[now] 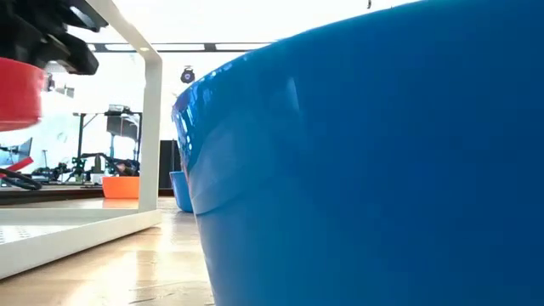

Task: Pick & Place Mini bowls
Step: Put the bottom left red bowl on the shelf

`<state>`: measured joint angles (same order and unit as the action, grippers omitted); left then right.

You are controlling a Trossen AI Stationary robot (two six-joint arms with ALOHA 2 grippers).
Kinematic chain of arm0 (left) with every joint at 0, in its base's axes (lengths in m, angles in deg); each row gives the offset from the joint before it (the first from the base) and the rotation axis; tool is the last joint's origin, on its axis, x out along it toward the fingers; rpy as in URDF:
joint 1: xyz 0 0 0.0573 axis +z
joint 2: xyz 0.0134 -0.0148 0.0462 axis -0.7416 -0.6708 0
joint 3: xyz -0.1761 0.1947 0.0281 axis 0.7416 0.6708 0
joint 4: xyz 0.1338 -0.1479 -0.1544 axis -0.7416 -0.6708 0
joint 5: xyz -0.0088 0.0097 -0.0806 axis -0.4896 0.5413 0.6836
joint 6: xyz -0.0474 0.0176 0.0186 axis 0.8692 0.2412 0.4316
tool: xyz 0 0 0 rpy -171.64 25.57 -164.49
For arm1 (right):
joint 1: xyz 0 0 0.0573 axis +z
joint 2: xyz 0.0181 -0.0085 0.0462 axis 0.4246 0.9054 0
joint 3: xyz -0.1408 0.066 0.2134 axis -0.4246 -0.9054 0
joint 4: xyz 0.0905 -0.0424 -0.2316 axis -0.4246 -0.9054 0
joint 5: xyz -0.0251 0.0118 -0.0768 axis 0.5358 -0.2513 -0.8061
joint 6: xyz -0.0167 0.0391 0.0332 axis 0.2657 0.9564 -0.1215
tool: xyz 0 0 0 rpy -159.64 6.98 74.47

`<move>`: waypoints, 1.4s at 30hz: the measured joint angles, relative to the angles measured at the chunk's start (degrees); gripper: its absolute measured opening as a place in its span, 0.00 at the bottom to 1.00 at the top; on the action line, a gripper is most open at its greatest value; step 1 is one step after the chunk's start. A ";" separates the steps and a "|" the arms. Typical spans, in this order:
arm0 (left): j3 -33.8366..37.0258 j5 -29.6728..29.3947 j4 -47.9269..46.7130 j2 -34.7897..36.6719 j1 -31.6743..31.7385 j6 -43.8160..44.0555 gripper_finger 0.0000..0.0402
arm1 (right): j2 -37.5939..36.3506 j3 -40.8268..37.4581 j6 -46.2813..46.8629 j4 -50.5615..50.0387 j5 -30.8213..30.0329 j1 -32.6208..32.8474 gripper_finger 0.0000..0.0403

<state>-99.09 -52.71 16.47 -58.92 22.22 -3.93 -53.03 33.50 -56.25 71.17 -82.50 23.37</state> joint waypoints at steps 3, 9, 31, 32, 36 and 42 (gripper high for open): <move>0.00 0.22 0.10 -0.01 -3.41 4.94 0.00 | 0.02 0.01 -0.28 -0.99 0.92 0.00 0.02; 0.00 0.70 1.72 -0.10 -7.98 12.69 0.00 | 0.02 0.01 -1.73 -4.15 7.28 0.02 0.02; 0.00 10.52 10.75 -11.26 -14.74 18.55 0.00 | 0.02 0.01 1.46 -8.22 18.35 0.02 0.02; 0.00 10.87 10.96 -12.04 -15.21 18.62 0.00 | 0.02 0.01 1.34 -8.22 18.35 0.02 0.02; 0.00 12.62 11.87 -14.87 -16.82 19.83 0.00 | 0.02 0.01 1.27 -8.21 18.35 0.02 0.02; 0.00 13.42 14.19 -18.49 -19.73 20.10 0.00 | 0.02 0.01 1.14 -8.20 18.34 0.02 0.02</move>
<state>-99.09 -39.29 30.67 -77.42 2.49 16.17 -53.01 33.51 -55.11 62.97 -64.15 23.39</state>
